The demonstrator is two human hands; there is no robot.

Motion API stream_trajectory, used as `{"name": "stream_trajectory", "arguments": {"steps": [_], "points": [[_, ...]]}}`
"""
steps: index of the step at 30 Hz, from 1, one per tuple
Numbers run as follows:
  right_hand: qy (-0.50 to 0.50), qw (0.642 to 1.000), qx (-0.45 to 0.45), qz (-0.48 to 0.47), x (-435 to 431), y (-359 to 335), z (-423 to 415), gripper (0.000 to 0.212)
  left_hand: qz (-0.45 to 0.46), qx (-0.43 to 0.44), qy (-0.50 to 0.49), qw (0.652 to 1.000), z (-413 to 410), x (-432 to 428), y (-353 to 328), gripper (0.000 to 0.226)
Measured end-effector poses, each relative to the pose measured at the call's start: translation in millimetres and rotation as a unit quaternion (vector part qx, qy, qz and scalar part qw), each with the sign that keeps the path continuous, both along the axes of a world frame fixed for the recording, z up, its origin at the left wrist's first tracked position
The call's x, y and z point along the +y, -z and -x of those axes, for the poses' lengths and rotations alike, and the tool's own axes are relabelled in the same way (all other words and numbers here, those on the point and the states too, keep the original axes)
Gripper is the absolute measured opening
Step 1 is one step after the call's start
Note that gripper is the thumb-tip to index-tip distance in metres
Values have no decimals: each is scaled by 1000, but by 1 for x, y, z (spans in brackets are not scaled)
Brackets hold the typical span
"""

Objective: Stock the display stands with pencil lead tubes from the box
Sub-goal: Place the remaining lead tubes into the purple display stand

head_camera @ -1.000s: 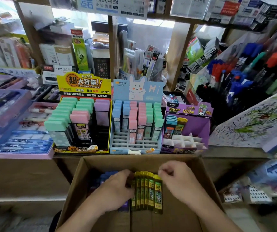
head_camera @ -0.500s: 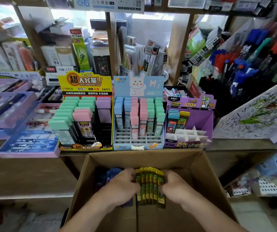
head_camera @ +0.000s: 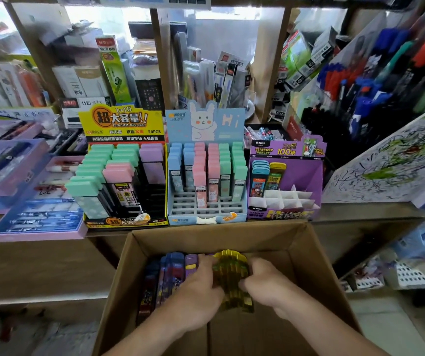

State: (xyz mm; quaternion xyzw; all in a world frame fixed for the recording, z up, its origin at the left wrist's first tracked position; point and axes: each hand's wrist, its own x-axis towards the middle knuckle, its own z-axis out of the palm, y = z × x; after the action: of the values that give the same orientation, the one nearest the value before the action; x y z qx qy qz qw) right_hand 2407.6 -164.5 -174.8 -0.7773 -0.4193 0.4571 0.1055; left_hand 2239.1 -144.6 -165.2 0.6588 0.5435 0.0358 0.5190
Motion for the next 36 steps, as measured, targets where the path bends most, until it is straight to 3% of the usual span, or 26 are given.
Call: {"name": "stream_trajectory", "arguments": {"steps": [6,12,20,36], "points": [[4,1000,19,-13,-3,0,-5,41,26,-25,-67,997,-1,-1,3,27],[-7,1000,14,-18,-4,3,-3,43,83,-57,-122,987,-2,-2,4,65],[0,998,15,-63,-6,2,-2,40,169,-200,-270,927,-6,-1,9,31],[87,989,100,-59,-5,-5,2,28,224,-229,-251,913,-12,-7,9,40]]}}
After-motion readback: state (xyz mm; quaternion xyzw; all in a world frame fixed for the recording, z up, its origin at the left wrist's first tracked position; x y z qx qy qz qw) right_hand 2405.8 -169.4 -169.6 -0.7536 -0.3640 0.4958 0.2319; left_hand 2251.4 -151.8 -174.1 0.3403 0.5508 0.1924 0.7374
